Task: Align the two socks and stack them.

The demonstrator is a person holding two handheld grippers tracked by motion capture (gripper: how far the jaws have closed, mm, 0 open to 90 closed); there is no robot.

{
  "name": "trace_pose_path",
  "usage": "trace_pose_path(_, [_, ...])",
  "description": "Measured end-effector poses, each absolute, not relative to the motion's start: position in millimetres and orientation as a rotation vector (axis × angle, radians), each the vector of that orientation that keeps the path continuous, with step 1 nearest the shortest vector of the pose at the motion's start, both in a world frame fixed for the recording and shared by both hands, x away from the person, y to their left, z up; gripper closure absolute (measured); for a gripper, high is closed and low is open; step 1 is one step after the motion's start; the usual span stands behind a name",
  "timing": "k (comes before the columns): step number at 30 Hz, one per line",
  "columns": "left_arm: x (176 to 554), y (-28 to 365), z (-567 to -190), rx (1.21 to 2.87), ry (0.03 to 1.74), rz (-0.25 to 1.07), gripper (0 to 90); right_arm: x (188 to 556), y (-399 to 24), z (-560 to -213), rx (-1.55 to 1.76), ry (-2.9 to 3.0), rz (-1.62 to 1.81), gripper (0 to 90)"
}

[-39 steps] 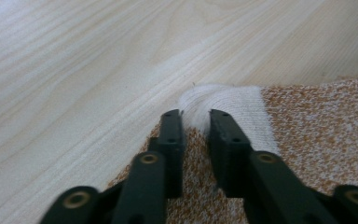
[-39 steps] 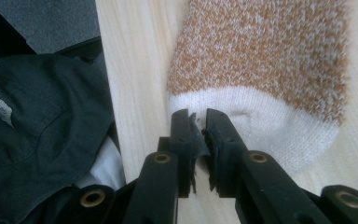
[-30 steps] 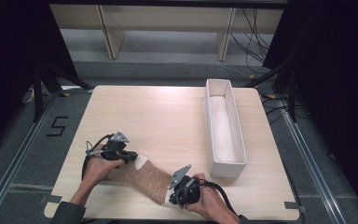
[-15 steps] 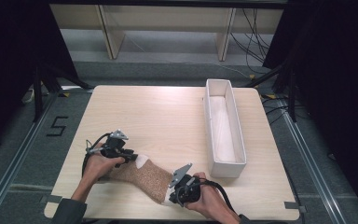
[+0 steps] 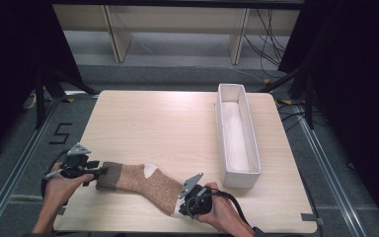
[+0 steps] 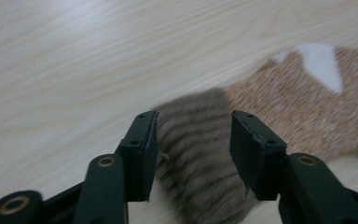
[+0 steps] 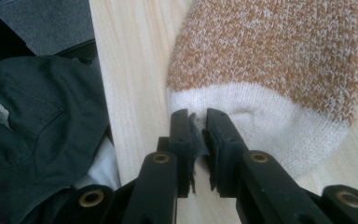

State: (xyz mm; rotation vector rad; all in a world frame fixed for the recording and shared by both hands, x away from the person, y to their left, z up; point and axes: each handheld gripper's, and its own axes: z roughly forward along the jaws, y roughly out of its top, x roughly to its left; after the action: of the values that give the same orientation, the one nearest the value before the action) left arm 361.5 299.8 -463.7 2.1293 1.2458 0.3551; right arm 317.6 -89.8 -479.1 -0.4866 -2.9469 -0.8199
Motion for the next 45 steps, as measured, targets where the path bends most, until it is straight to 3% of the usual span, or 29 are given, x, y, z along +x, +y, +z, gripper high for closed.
trace_pose_path(5, [353, 300, -480, 2.147, 1.21, 0.31, 72.3, 318, -90, -480, -0.49, -2.95, -0.822, 81.5])
trace_pose_path(9, [348, 297, -477, 2.172, 1.194, 0.304, 76.5, 318, -91, -480, -0.503, -2.946, -0.82, 81.4])
trace_pose_path(20, [346, 291, -467, 2.204, 1.157, 0.379, 75.3, 323, -92, -463, -0.549, -2.969, -0.951, 77.6])
trace_pose_path(25, [344, 285, -463, 2.186, 1.121, 0.414, 83.2, 328, -78, -475, -0.492, -3.005, -0.906, 84.9])
trace_pose_path(31, [341, 277, -455, 2.163, 1.05, 0.43, 83.9, 329, -80, -477, -0.52, -2.998, -0.882, 87.2])
trace_pose_path(34, [337, 271, -450, 2.132, 1.04, 0.464, 82.4, 330, -80, -479, -0.486, -3.012, -0.883, 87.3])
trace_pose_path(39, [336, 274, -436, 2.088, 1.066, 0.53, 71.2, 328, -80, -479, -0.515, -3.0, -0.868, 87.2])
trace_pose_path(45, [342, 266, -457, 2.194, 1.034, 0.456, 81.6, 329, -81, -480, -0.519, -2.995, -0.863, 87.2])
